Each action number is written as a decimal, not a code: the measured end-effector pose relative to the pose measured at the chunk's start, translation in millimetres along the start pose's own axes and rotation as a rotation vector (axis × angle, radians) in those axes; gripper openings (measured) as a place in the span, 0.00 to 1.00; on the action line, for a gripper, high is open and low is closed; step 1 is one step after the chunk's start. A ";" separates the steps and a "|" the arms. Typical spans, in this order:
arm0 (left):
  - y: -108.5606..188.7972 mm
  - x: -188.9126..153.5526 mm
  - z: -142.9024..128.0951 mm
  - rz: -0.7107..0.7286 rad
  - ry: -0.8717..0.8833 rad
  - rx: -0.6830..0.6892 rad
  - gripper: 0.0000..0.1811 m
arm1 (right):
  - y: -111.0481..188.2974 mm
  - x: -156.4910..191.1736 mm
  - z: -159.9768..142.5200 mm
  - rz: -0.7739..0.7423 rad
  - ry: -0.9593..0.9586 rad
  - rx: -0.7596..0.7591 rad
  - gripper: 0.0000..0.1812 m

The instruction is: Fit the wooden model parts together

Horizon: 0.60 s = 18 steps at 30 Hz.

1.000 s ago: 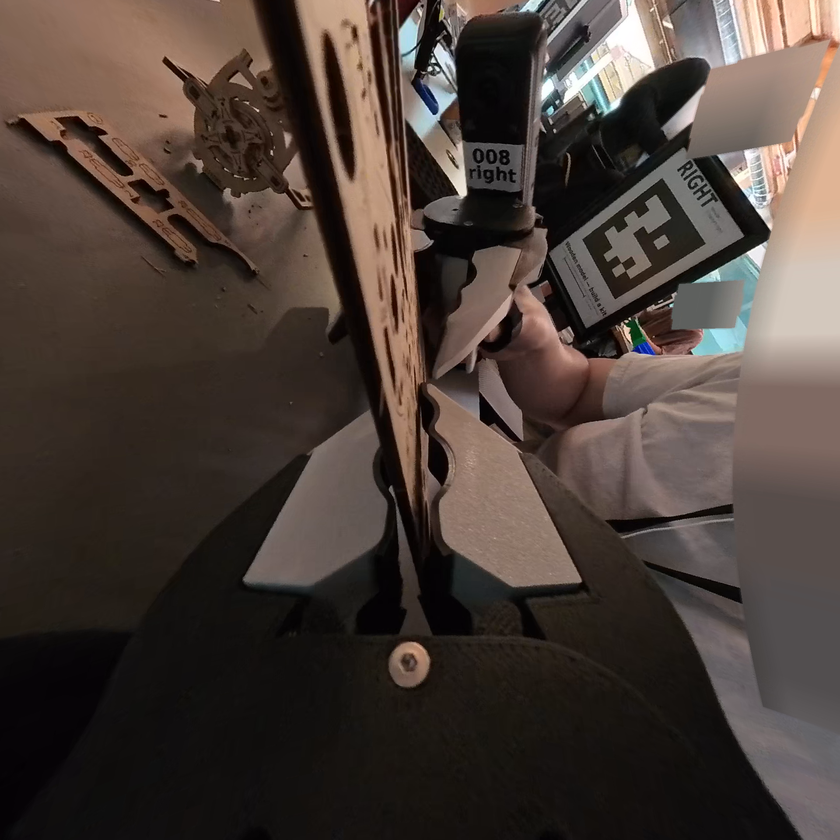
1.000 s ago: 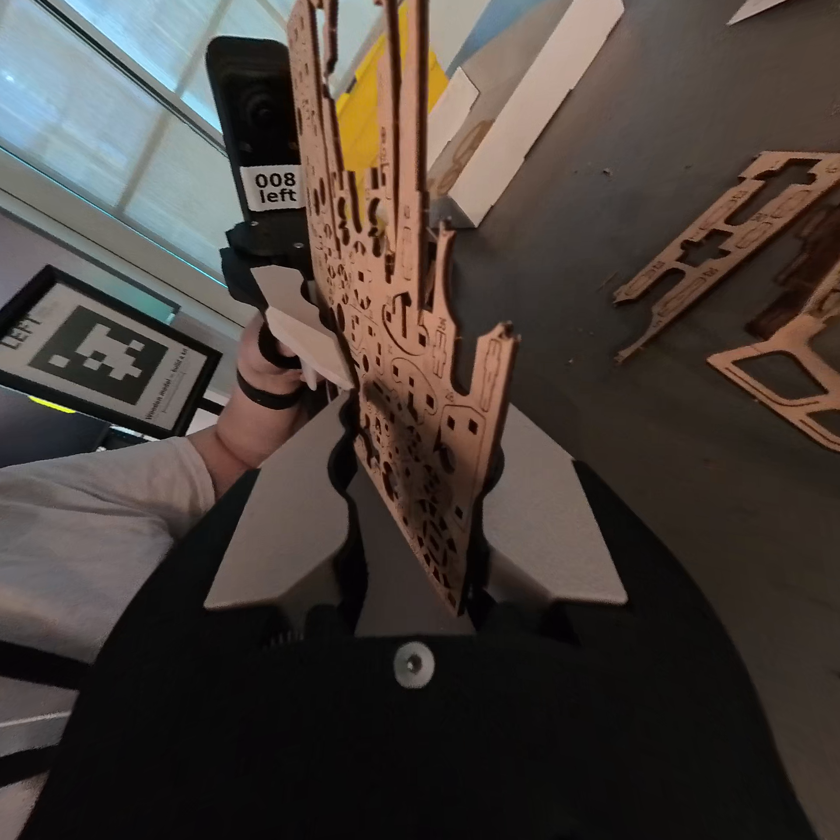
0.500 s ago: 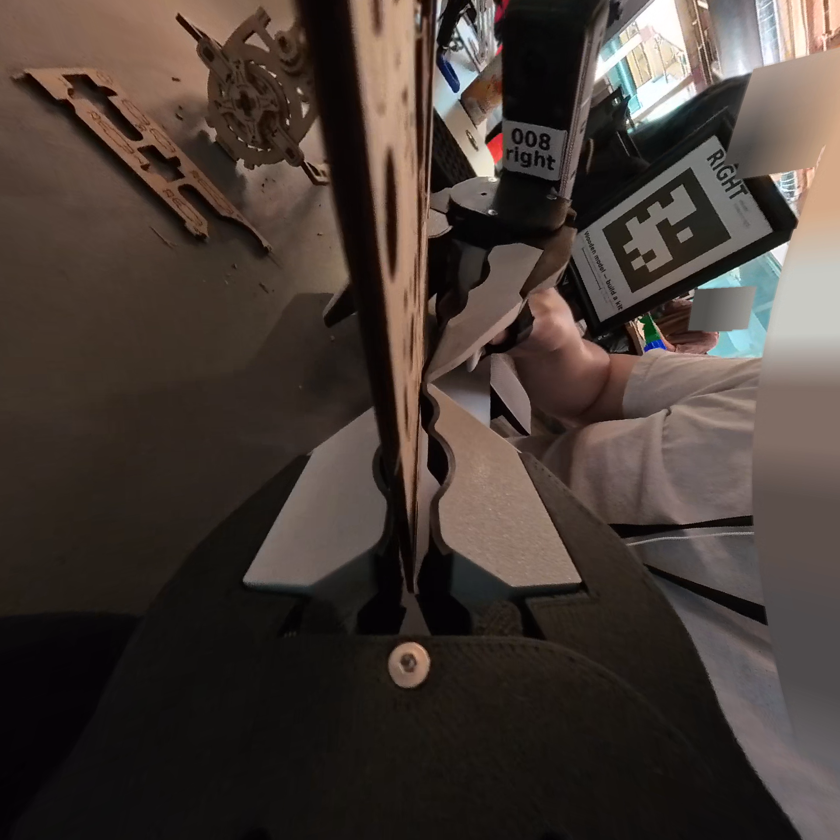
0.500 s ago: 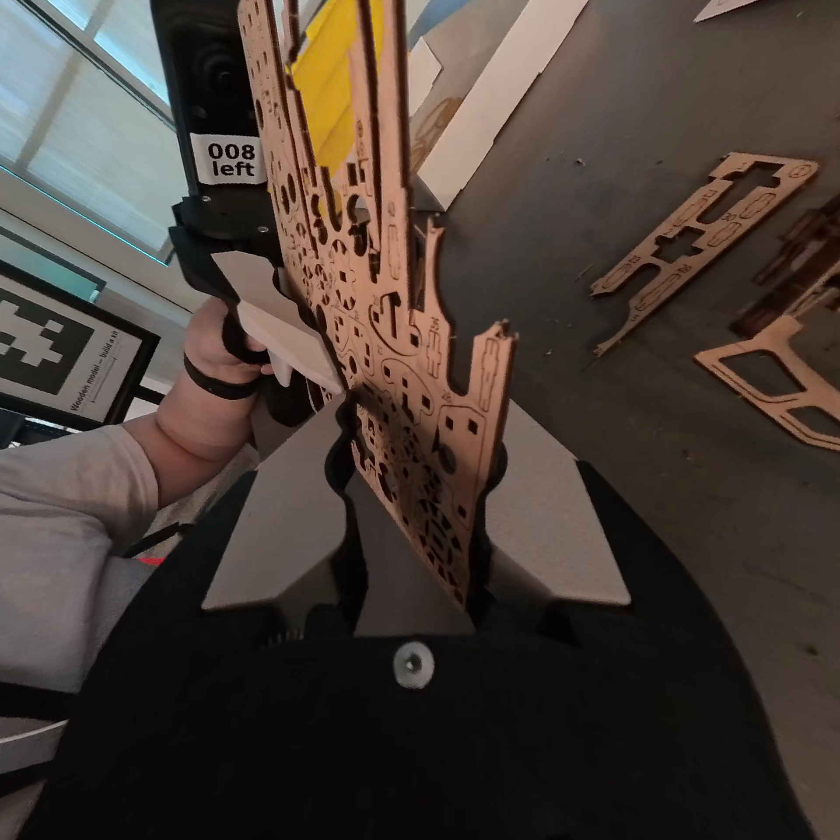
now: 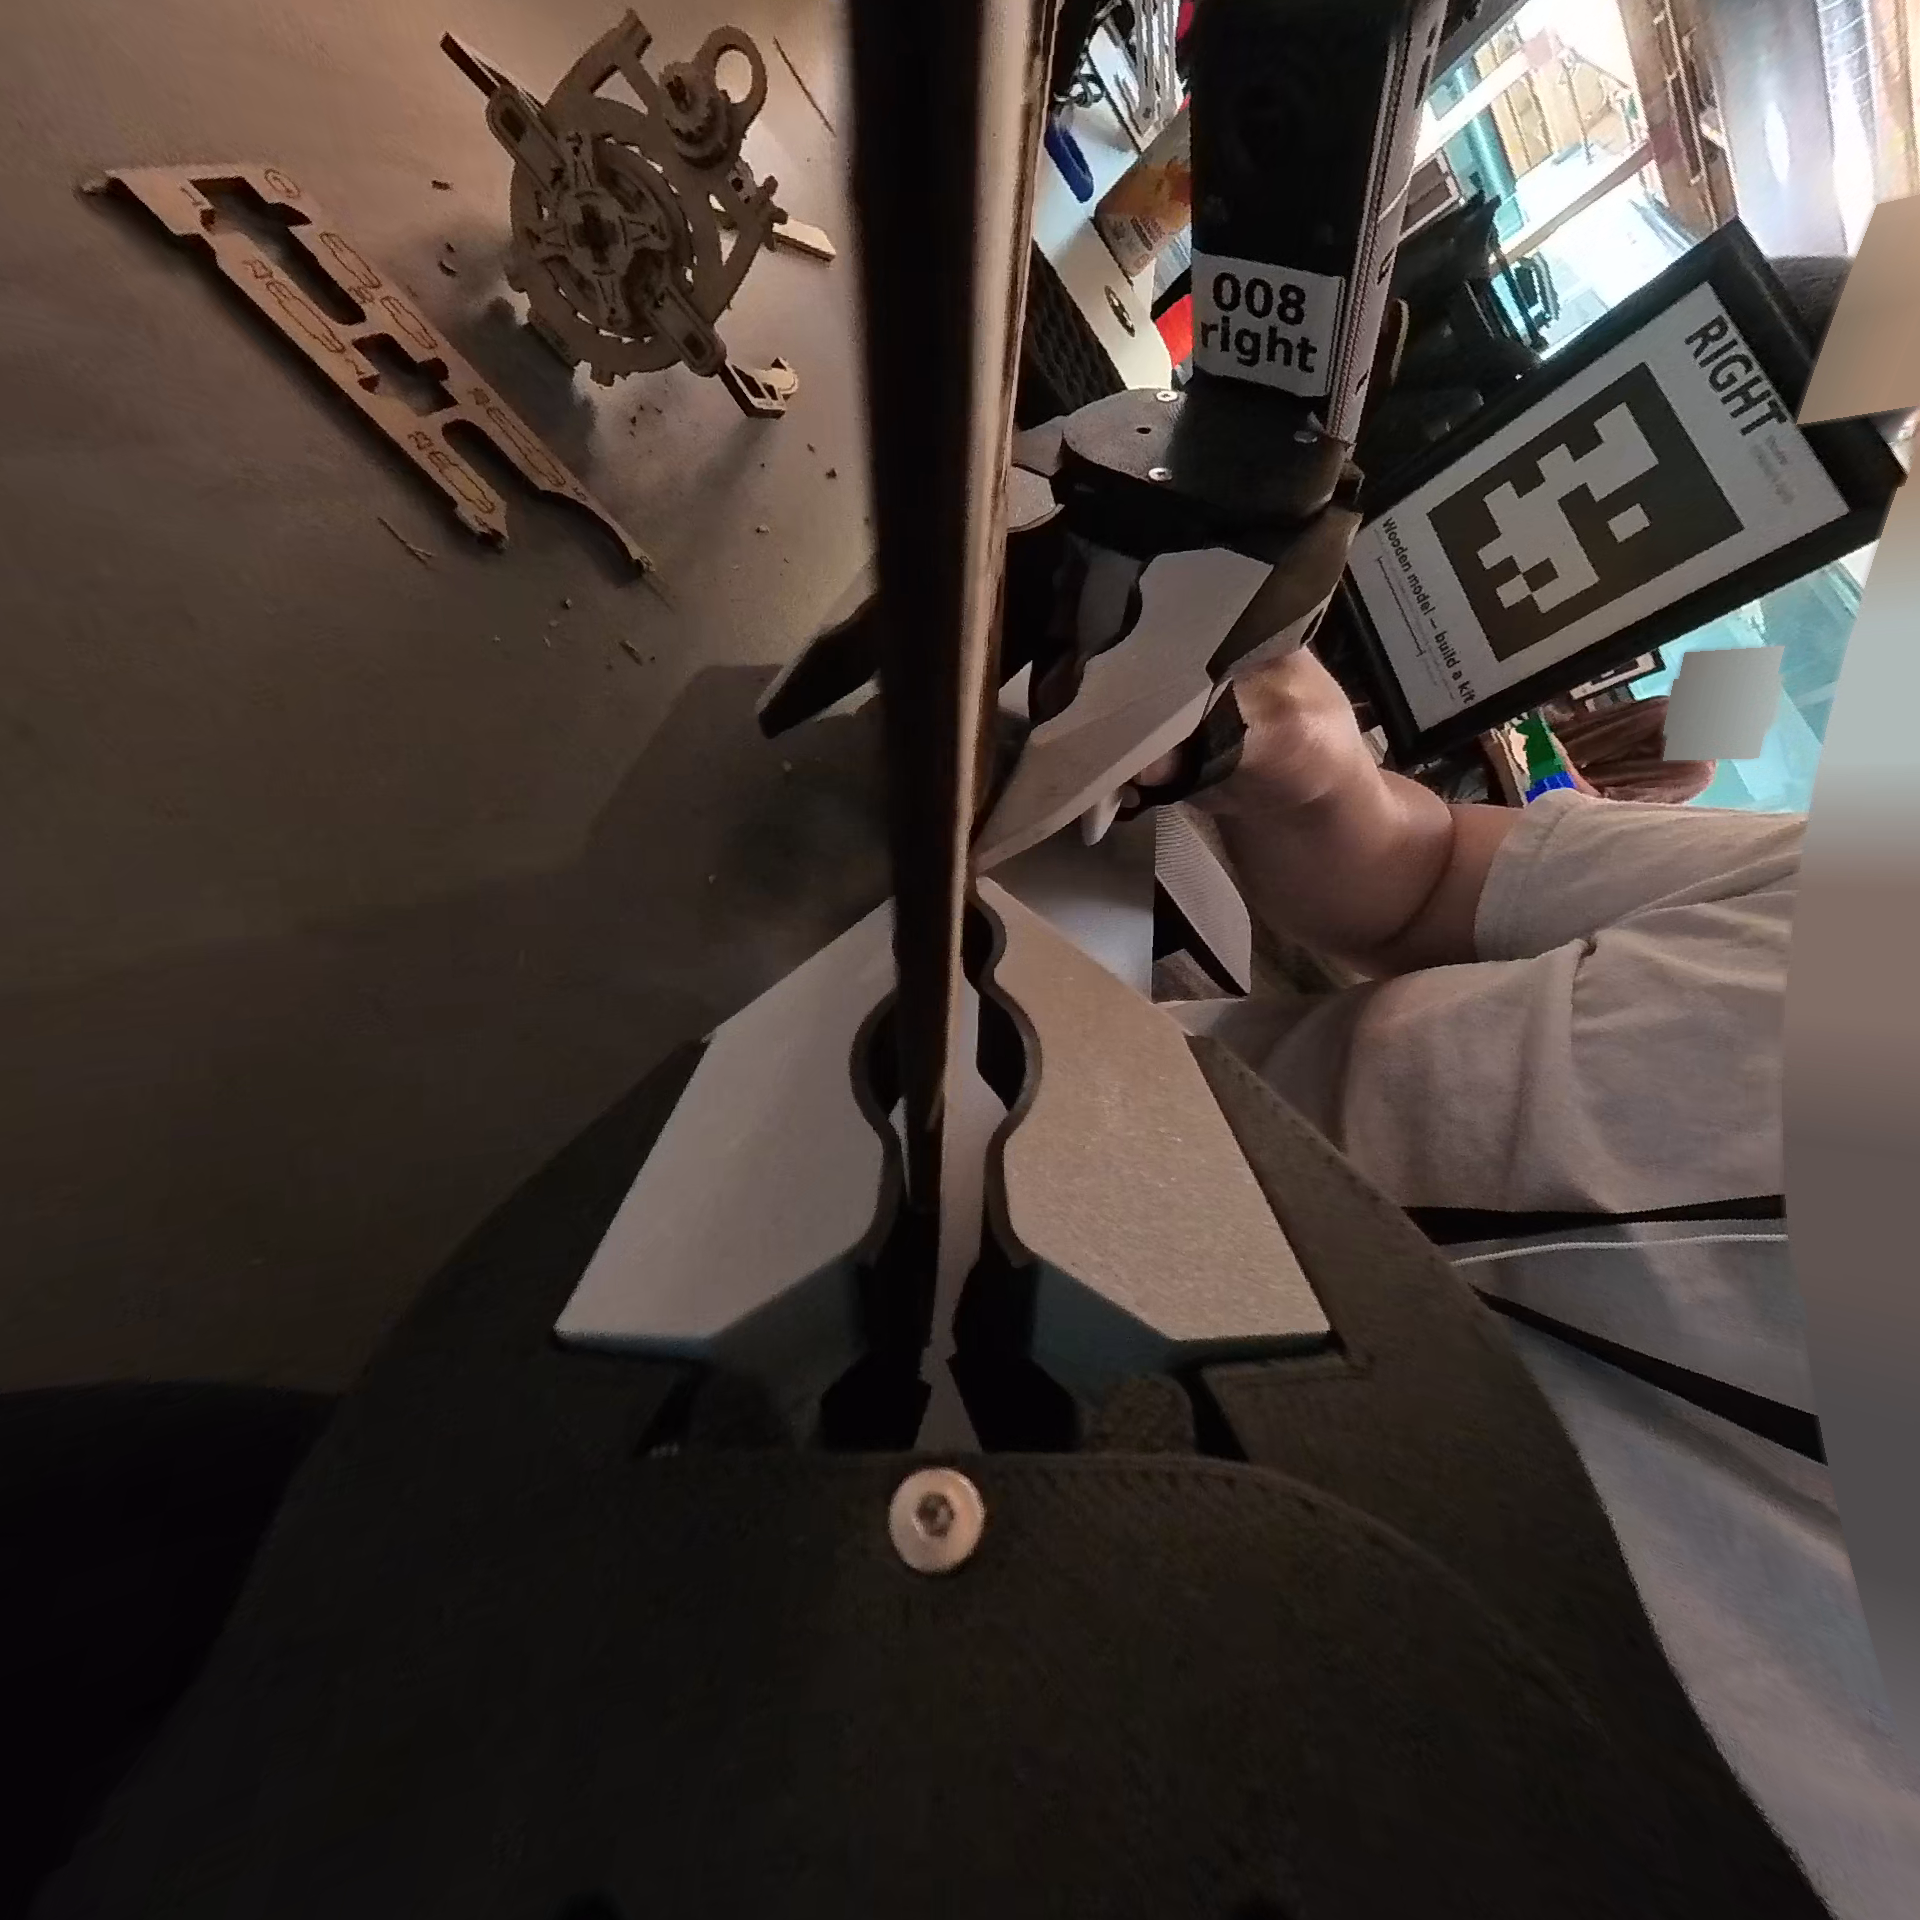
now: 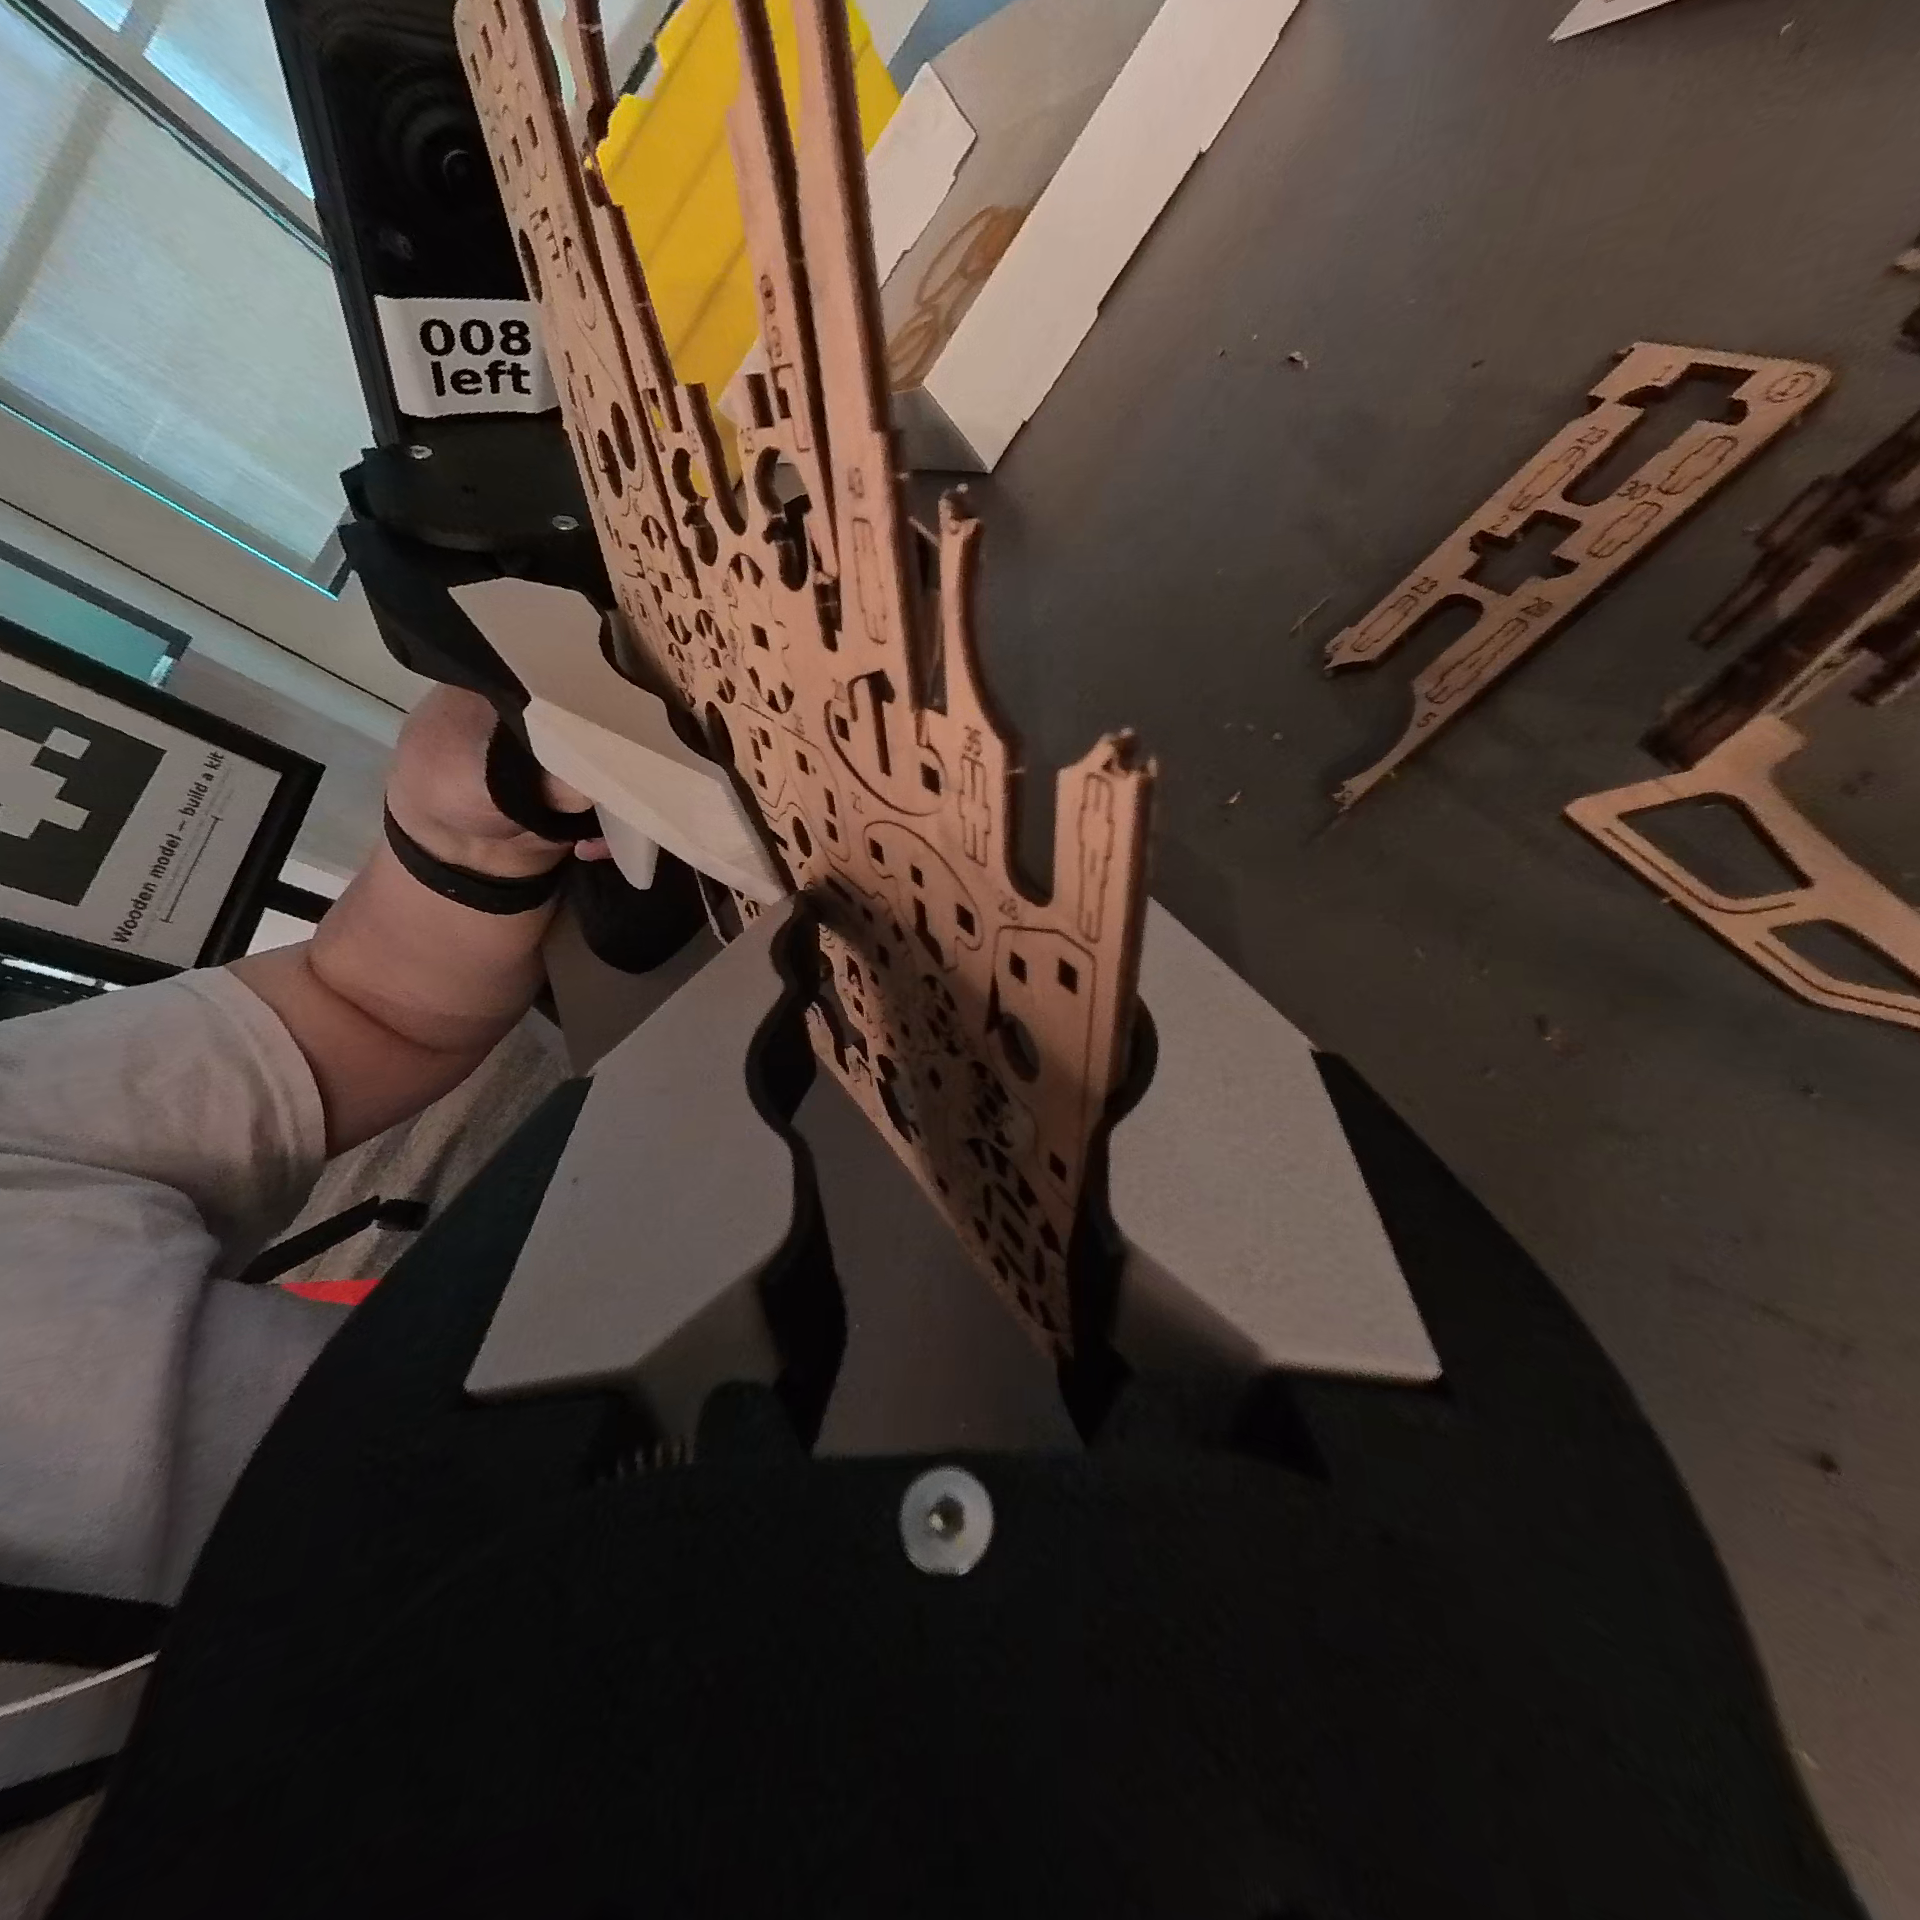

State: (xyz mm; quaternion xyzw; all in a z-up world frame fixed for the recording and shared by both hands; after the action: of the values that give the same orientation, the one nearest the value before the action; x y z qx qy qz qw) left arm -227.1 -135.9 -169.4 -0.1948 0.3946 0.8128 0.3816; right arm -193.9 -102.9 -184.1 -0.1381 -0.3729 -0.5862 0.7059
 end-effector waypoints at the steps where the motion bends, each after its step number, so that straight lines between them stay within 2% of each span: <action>1: 0.1 -0.3 0.1 -0.002 -0.004 -0.001 0.01 | 0.0 0.4 0.1 0.003 0.001 -0.001 0.28; 7: 2.5 -8.1 3.3 -0.057 -0.032 -0.019 0.02 | 4.1 9.0 1.8 0.096 -0.030 -0.049 0.26; 9: 9.4 -13.0 10.1 -0.125 0.001 -0.067 0.02 | 7.8 21.2 8.2 0.222 -0.061 -0.113 0.18; 13: 22.0 -15.4 23.4 -0.194 0.056 -0.163 0.01 | 18.0 46.8 22.7 0.488 -0.116 -0.256 0.18; 15: 24.6 -14.8 27.4 -0.192 0.063 -0.195 0.01 | 23.9 45.1 29.5 0.510 -0.131 -0.337 0.19; 18: 29.3 -13.0 34.8 -0.172 0.056 -0.262 0.01 | 26.7 39.3 38.2 0.452 -0.111 -0.433 0.20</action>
State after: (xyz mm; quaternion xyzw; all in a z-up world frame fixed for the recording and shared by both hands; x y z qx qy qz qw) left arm -242.1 -126.1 -125.7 -0.2987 0.2777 0.8158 0.4100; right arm -181.6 -99.9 -124.4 -0.3960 -0.2373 -0.4719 0.7512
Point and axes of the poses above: each gripper's, where its closed fingertips meet, y back along the fingers, z out of its top, x = y × z across the jaws, the point moved 2 cm from there along y, back along the fingers, and after that the axes turned 11 degrees about z, right-handed, at the moved point
